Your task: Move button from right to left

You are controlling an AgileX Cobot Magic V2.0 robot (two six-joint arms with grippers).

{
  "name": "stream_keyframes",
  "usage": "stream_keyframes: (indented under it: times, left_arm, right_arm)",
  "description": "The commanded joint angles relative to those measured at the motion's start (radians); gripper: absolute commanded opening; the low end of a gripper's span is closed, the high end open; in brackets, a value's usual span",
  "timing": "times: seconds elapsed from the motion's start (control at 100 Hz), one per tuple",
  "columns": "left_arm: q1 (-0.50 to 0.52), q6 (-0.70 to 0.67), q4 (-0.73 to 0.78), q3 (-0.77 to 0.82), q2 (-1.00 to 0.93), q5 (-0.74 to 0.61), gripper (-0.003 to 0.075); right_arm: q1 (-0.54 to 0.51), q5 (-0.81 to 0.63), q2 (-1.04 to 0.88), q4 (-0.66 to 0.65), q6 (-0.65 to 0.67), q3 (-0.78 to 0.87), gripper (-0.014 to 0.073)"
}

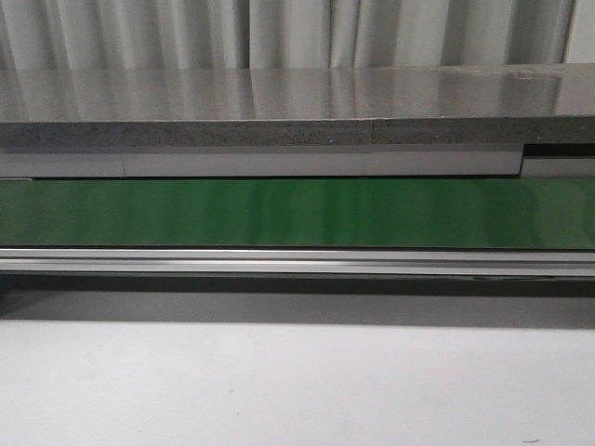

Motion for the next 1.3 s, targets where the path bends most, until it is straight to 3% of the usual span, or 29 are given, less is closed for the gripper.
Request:
stream_keyframes:
  times: [0.0,0.16,0.21,1.15,1.29]
  left_arm:
    - [0.017,-0.056,0.018,0.036,-0.061,-0.096,-0.0020]
    - [0.019,-0.056,0.018,0.154,-0.148,-0.165,-0.0020]
    - [0.019,-0.056,0.018,0.150,-0.152,-0.108,-0.0020]
    - [0.019,-0.056,0.016,0.150,-0.157,-0.122,-0.0020]
    - [0.019,-0.056,0.016,0.150,-0.157,-0.122,-0.0020]
  right_arm:
    - [0.000,-0.075,0.013,0.010,-0.010,-0.026,-0.0058]
    - [0.000,-0.074,0.014,0.010,-0.010,-0.026,-0.0058]
    - [0.000,-0.076,0.014,0.010,-0.010,-0.026,-0.0058]
    - [0.000,-0.077,0.014,0.011,-0.010,-0.019,-0.0058]
    - [-0.021,-0.190,0.014,-0.006,-0.009,0.040,-0.0058]
